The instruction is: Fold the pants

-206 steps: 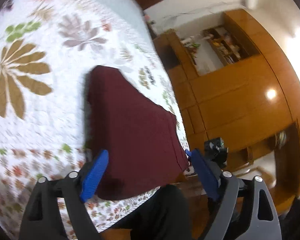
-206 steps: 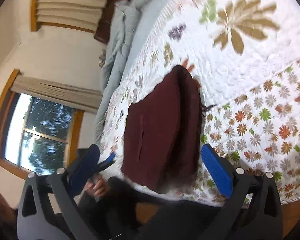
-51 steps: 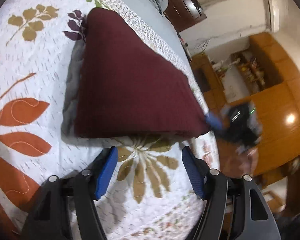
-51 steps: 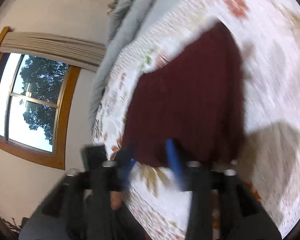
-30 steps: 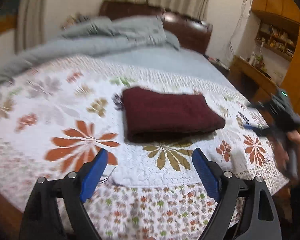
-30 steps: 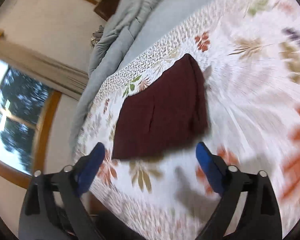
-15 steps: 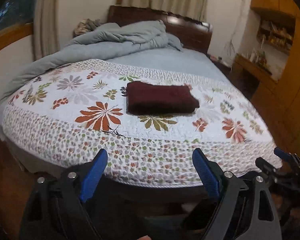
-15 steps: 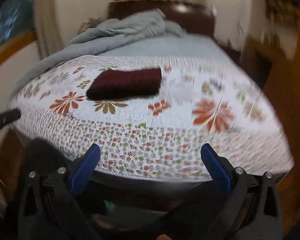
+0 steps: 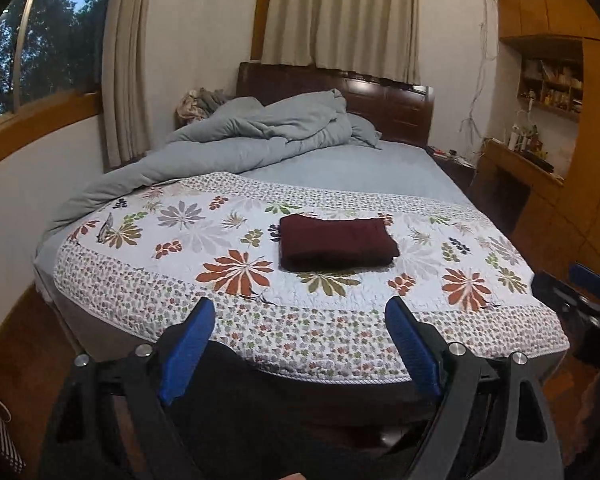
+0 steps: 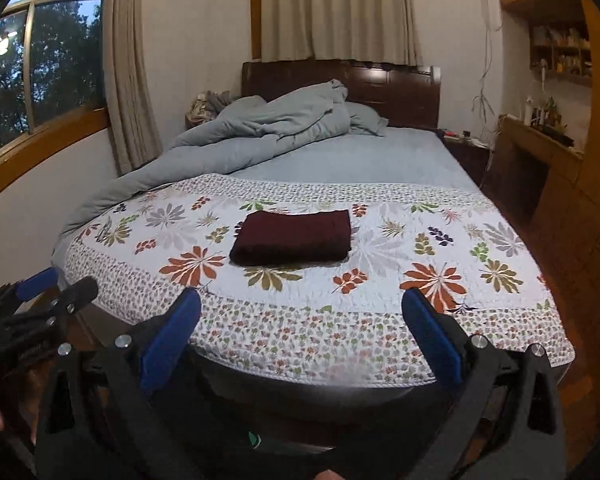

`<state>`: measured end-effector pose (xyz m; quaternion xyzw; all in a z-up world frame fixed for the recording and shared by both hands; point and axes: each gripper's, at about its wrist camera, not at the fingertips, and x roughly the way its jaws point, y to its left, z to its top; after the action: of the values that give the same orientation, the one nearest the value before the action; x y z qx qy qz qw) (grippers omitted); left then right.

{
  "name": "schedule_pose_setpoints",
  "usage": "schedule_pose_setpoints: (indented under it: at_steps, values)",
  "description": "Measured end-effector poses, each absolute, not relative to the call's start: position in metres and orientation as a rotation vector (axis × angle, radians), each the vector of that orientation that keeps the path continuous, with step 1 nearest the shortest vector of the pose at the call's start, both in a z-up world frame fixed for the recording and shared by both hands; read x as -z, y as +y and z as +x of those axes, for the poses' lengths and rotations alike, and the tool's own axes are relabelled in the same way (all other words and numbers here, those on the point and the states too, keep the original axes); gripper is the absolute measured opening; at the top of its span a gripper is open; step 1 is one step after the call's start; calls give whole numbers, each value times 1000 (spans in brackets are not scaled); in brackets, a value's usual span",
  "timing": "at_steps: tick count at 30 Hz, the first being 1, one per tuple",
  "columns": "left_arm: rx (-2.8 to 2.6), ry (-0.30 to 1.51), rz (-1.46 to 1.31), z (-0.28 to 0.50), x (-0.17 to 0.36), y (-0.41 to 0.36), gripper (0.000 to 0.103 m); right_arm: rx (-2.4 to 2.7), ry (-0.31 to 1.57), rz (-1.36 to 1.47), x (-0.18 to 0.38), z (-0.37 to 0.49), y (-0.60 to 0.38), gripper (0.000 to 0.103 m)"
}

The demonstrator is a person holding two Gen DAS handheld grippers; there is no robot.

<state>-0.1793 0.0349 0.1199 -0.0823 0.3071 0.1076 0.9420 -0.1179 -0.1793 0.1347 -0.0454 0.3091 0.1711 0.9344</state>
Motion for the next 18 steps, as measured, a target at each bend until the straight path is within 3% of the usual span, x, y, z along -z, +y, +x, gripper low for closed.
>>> schedule_pose_setpoints:
  at_steps: [18]
  values:
    - [-187, 586, -167, -174, -117, 33, 87, -372, 683, -80, -115, -106, -172, 100]
